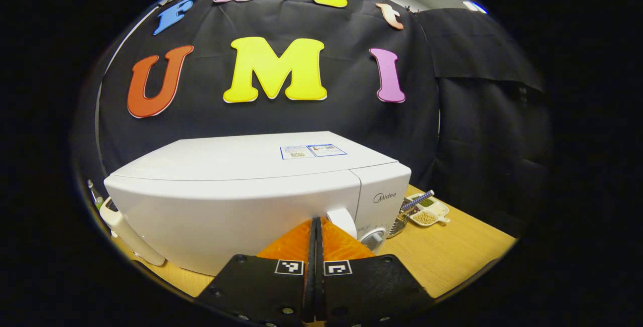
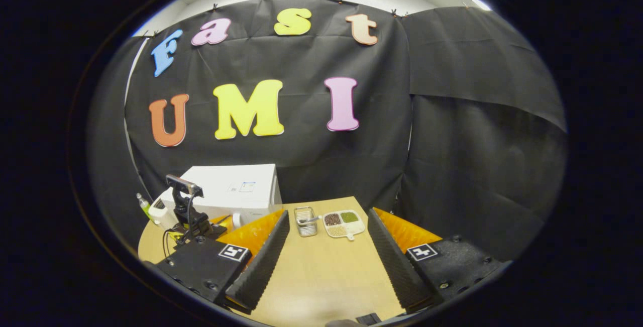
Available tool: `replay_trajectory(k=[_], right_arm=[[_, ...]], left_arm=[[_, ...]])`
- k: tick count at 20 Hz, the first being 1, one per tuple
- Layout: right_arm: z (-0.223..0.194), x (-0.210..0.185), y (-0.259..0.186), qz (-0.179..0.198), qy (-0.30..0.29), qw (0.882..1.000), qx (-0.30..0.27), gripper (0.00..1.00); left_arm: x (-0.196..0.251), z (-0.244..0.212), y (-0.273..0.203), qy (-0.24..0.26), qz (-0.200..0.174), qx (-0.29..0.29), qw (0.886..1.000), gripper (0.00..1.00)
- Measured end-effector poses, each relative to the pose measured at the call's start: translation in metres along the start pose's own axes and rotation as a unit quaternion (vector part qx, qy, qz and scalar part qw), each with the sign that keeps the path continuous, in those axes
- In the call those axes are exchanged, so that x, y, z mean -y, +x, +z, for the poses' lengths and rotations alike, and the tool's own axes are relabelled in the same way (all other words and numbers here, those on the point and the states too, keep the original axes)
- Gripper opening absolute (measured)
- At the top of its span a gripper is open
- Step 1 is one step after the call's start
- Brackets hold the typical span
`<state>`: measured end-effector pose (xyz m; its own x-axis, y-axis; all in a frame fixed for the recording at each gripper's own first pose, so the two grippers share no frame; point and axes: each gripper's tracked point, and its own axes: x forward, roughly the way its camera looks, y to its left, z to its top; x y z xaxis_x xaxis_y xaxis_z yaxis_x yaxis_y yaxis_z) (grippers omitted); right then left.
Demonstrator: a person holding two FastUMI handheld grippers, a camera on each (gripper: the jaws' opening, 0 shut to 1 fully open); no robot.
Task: Open the microwave oven with the left hand, put the food in, and close the microwave oven.
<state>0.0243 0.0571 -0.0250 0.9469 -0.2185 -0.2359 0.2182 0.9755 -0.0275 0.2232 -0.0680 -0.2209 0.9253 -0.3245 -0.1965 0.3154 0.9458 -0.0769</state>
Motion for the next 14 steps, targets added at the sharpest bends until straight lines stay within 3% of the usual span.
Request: replay_trajectory(k=[5,8,11,14], right_arm=[[0.014,0.008,0.0,-0.012,-0.017,1.0,0.023,1.0],[0.016,-0.004,0.007,0.004,-0.017,1.0,0.025,0.99],[0.017,-0.025,0.008,0.031,-0.01,0.999,0.025,1.0],[0.017,-0.048,0.003,0.058,-0.018,0.998,0.033,1.0]], left_arm=[[-0.026,-0.016,-0.071,-0.008,0.041,-0.012,0.999,0.02],[-0.049,-0.042,-0.129,-0.003,0.073,-0.046,0.996,0.96],[-0.064,-0.05,-0.183,-0.027,0.099,-0.066,0.993,0.94],[-0.076,-0.02,-0.23,-0.056,0.126,-0.05,0.989,0.94]])
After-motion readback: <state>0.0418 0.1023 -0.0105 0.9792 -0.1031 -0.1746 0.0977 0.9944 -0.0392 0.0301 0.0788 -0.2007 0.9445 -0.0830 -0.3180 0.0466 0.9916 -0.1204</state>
